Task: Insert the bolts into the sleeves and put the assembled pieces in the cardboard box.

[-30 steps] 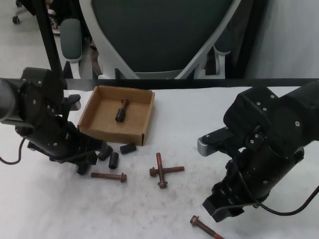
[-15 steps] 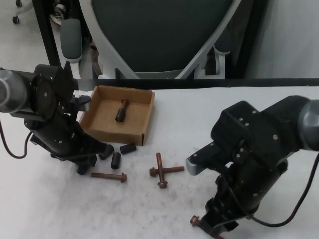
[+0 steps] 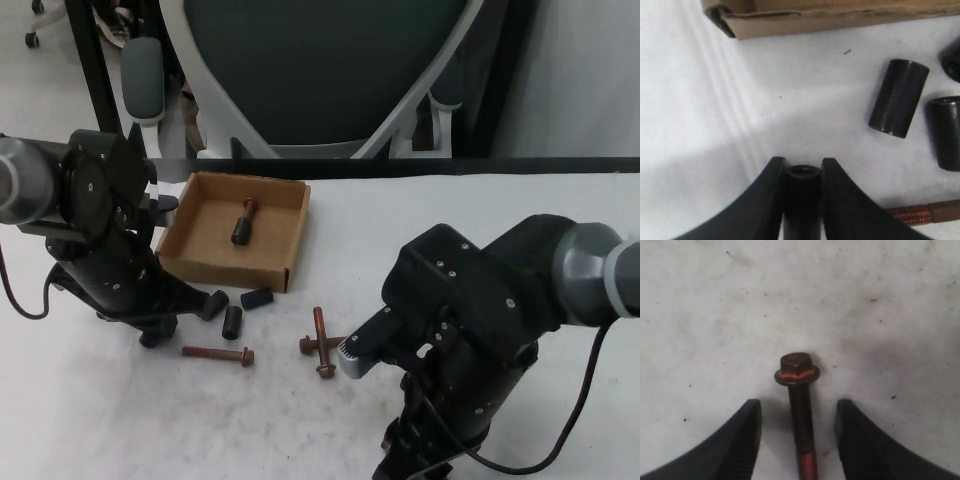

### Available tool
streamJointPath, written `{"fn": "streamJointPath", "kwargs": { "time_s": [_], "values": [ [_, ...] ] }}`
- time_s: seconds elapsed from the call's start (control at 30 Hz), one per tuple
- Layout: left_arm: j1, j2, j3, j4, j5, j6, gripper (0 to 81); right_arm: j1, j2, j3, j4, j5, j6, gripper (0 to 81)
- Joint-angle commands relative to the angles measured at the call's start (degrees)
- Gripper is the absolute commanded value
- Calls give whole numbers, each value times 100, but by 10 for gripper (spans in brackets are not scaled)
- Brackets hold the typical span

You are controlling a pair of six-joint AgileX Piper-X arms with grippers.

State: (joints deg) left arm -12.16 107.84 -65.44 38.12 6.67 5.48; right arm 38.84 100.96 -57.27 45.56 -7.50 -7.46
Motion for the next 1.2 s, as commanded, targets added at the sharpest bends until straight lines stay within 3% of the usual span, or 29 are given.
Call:
{"fn": "streamJointPath", "kwargs": {
  "time_s": [0.0,0.1,0.27,0.3,0.4,0.53,0.87,1.17],
  "values": [
    [-2,76,47,332,-139,8,201,29,197,35,-149,-57,-23,425],
    [-2,76,47,332,-82,-8,187,29,197,35,-177,-29,-23,317],
    [-2,76,47,332,-66,-8,130,29,197,35,-191,-29,-23,18],
    [-2,76,47,332,-51,-8,116,29,197,35,-191,-29,12,2],
    [-2,76,47,308,78,35,71,29,197,35,-221,-103,110,2],
    [55,76,47,167,863,78,1,17,39,35,-376,-101,232,3],
    [128,-493,128,-174,1911,187,8,-278,-1253,294,-1363,-101,891,3],
    [95,-2207,1454,-1465,2395,187,8,-511,-2457,1076,-2106,-559,1484,3]
  ]
}}
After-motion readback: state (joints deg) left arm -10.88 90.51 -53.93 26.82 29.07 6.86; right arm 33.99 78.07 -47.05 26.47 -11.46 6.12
